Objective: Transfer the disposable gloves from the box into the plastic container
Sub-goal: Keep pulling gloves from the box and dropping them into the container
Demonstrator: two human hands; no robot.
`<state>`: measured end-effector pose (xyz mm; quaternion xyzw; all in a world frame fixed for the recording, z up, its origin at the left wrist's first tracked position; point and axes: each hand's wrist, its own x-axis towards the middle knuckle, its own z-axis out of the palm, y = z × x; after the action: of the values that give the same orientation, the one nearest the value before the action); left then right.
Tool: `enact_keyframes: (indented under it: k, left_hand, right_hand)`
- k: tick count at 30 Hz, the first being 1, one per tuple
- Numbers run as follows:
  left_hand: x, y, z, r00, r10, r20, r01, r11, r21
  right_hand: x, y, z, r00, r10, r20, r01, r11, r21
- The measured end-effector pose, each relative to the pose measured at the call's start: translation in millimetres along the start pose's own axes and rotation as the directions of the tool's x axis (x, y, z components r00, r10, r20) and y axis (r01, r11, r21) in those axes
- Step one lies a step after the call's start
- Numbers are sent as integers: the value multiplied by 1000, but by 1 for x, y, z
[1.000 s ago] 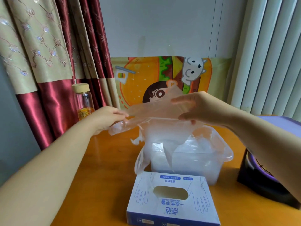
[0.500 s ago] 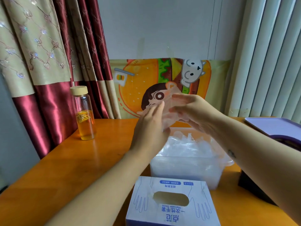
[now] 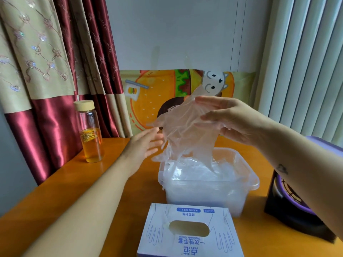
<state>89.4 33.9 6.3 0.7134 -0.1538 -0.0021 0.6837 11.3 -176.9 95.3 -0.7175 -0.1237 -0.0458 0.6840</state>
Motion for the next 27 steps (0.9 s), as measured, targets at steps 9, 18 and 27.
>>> enact_keyframes:
  k: [9, 18, 27]
  left_hand:
    - [-11, 6, 10, 879, -31, 477, 49, 998, -26]
    - [-10, -10, -27, 972, -235, 31, 231, 914, -334]
    - [-2, 9, 10, 863, 444, -241, -258, 797, 546]
  right_hand:
    - [-7, -3, 4, 971, -32, 236, 1, 992, 130]
    - [-3, 17, -29, 998, -9, -61, 7, 999, -36]
    - [-1, 91, -39, 980, 104, -167, -197, 485, -852]
